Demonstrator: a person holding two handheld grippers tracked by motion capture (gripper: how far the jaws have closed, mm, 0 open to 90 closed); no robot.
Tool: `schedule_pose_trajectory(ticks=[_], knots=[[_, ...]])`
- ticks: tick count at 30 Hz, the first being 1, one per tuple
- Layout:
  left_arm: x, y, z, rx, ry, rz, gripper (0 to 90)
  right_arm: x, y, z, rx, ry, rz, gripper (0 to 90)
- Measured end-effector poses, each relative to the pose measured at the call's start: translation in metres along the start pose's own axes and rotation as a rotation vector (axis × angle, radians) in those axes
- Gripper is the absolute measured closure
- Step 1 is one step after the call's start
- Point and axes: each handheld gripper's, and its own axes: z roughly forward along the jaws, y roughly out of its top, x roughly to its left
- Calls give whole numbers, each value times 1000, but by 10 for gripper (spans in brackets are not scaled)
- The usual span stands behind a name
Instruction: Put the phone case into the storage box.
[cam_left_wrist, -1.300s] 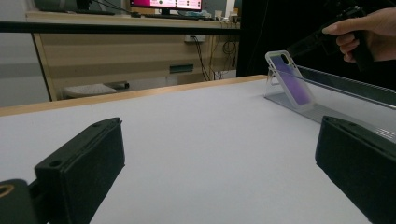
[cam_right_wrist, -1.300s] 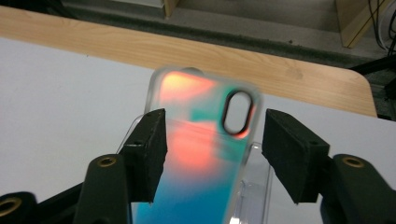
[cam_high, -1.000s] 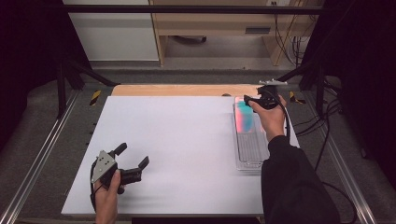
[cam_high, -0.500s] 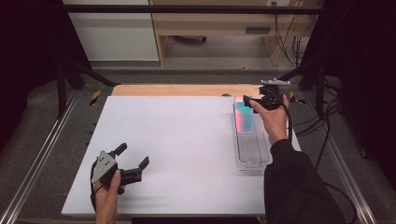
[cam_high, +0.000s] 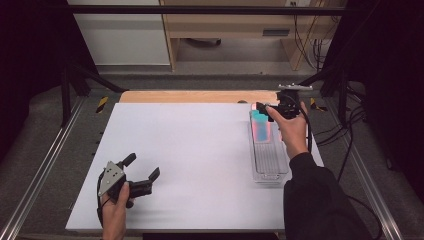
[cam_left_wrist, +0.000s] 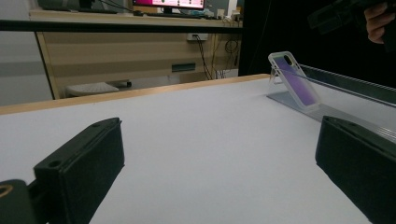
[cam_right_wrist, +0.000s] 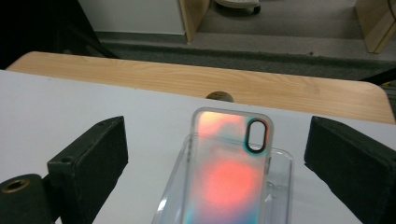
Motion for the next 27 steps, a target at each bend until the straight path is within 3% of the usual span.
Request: schedule_pose_trajectory(ticks=[11,17,27], knots=[[-2,0,1,1,2,-1,7,17,5,-14,-33,67,42,54],[-3,0,2,6,-2,6,7,23,7,-21,-66,65,26,54],[-4,0,2,7,-2,12,7,34,5,-25,-78,59,-18,52]])
